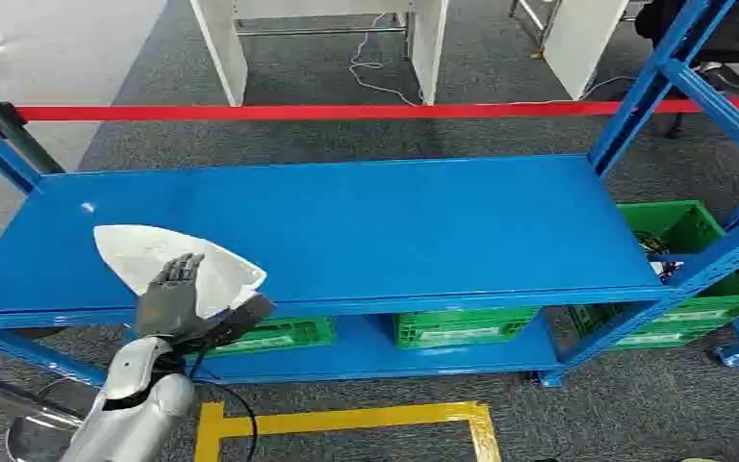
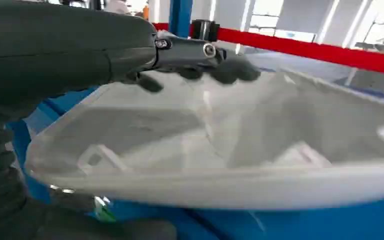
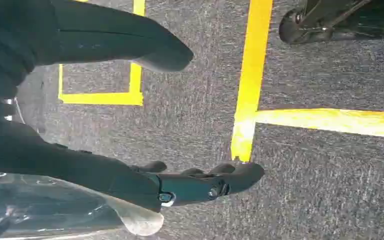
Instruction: Take the parts from the cabinet and place them on the table.
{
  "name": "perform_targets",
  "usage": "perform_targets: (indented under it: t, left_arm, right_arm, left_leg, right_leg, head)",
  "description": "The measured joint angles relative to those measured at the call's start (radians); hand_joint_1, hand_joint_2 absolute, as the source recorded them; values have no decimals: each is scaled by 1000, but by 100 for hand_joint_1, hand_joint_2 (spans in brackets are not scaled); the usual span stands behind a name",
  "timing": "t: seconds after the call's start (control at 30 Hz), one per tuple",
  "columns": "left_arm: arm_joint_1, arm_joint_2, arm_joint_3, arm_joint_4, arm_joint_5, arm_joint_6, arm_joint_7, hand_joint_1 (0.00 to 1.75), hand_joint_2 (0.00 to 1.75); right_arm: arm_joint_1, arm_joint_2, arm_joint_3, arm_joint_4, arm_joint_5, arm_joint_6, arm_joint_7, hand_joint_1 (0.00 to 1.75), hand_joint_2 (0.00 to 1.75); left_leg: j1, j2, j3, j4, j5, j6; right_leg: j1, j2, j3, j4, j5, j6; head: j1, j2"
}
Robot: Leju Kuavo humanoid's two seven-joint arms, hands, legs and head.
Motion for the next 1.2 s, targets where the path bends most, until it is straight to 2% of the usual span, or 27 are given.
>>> perform_targets:
  t: [0.17, 0.4, 0.6, 0.73, 0.87, 0.97, 1.1, 1.2]
  left_arm:
    - [-8, -16, -25, 34, -2, -10, -14, 175, 175]
    - [-22, -31, -60, 24, 32, 11, -64, 175, 175]
    - [-49, -48, -92, 24, 49, 22, -81, 175, 175]
    - [-105, -89, -127, 85, 81, 48, -109, 175, 175]
    - [-145, -114, -152, 141, 107, 66, -126, 175, 175]
    - [-150, -118, -171, 145, 145, 81, -149, 175, 175]
    - [-101, -103, -184, 78, 193, 84, -163, 175, 175]
    - [-27, -74, -184, -23, 235, 84, -188, 175, 175]
  right_arm:
    - [0, 0, 0, 0, 2, 2, -5, 0, 175]
    - [3, 0, -5, 3, -2, 8, -3, 0, 175]
    - [3, -1, -18, 4, -23, 13, -13, 0, 175]
    - [2, -15, -47, 4, -52, 29, -14, 0, 175]
    - [5, -17, -60, 4, -49, 36, -4, 0, 175]
    - [5, -19, -60, 4, -27, 42, -14, 0, 175]
    - [7, -20, -60, 5, 8, 41, -20, 0, 175]
    - [8, -19, -56, 9, 32, 26, -31, 0, 175]
  left_leg:
    - [-2, -1, -3, 0, 6, 1]
    - [-3, 2, -5, 0, 9, 1]
    - [-3, 2, -4, 1, 9, 2]
    - [-4, 1, -9, 1, 9, 2]
    - [-4, 4, -10, 2, 8, 3]
    - [-4, 3, -10, 2, 8, 3]
    - [-4, 4, -11, 1, 7, 4]
    - [-3, 4, -11, 1, 6, 5]
  right_leg:
    - [-2, 1, -3, 0, 7, 4]
    - [-3, 3, -5, 0, 11, 4]
    - [-3, 4, -7, 0, 10, 4]
    - [-3, 3, -9, 0, 10, 4]
    - [-4, 7, -10, -1, 11, 5]
    - [-4, 6, -10, -1, 11, 5]
    - [-4, 7, -10, -1, 10, 5]
    - [-4, 8, -11, -1, 9, 5]
  head:
    - [0, 0]
    - [0, 0]
    - [0, 0]
    - [0, 0]
    - [0, 0]
    - [0, 0]
    - [0, 0]
    - [0, 0]
